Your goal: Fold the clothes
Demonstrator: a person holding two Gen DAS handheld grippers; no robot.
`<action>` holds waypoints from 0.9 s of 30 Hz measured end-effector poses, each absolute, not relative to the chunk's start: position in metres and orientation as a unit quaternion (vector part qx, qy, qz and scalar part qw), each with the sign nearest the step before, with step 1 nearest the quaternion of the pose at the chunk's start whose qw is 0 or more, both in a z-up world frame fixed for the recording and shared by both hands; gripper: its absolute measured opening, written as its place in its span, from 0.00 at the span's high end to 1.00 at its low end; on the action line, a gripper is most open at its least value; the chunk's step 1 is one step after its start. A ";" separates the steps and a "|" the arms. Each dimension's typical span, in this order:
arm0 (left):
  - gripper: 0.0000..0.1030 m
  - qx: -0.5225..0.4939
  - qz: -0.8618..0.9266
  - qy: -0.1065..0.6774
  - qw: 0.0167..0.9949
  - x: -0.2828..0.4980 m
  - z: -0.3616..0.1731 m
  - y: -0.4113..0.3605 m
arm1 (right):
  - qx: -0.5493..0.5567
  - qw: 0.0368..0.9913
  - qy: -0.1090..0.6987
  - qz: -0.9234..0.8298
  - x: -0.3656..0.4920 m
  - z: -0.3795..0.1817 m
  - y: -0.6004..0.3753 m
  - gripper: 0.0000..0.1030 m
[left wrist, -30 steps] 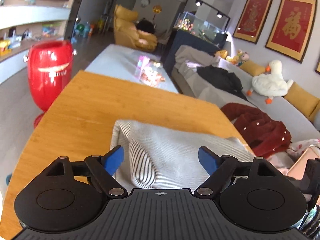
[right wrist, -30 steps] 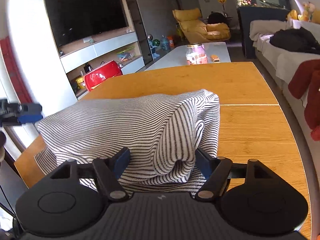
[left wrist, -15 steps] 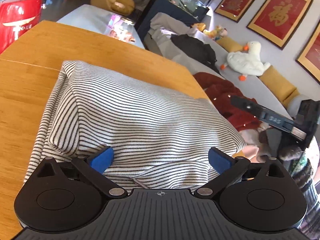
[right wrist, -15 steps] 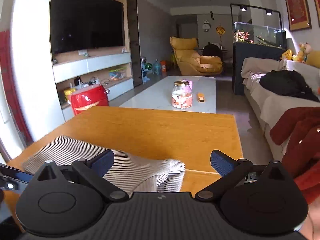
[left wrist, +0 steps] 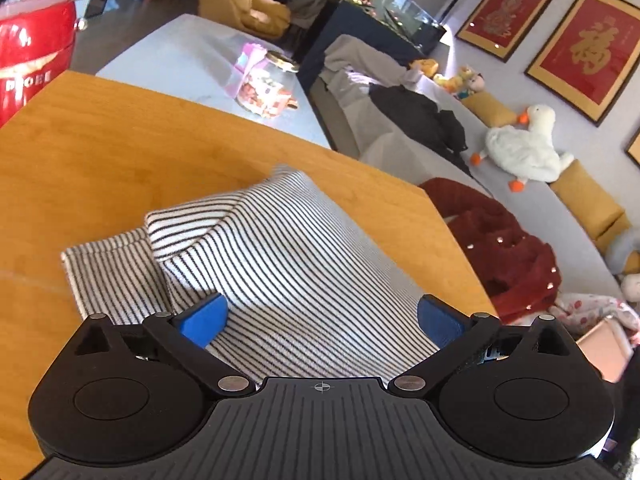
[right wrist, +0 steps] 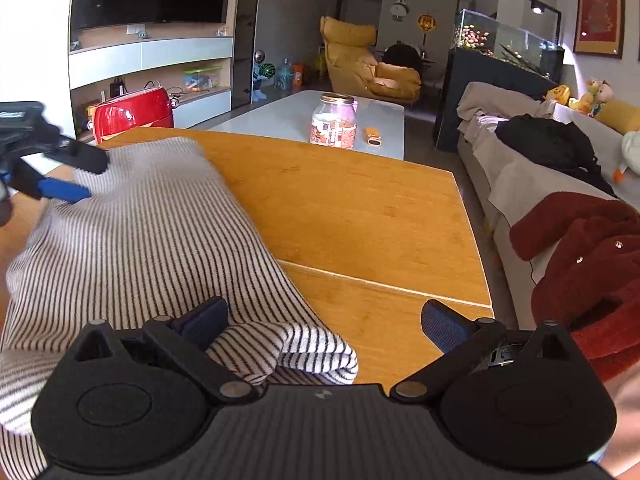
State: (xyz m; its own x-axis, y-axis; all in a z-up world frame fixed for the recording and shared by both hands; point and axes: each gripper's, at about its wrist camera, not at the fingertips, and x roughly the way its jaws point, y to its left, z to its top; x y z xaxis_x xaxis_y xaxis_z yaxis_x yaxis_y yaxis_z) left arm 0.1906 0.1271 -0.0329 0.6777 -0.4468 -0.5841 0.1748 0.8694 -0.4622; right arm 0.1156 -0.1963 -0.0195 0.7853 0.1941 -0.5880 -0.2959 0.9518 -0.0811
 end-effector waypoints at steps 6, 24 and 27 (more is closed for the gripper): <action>0.00 -0.112 -0.145 0.348 0.920 0.161 -0.015 0.095 | -0.107 0.942 0.282 0.146 0.086 -0.014 -0.187 0.00; 0.00 -0.010 -0.195 0.374 0.907 0.099 -0.034 0.066 | -0.142 0.943 0.284 0.103 0.073 -0.017 -0.193 0.00; 0.00 -0.003 -0.189 0.368 0.910 0.106 -0.036 0.069 | -0.137 0.940 0.289 0.122 0.057 -0.016 -0.188 0.00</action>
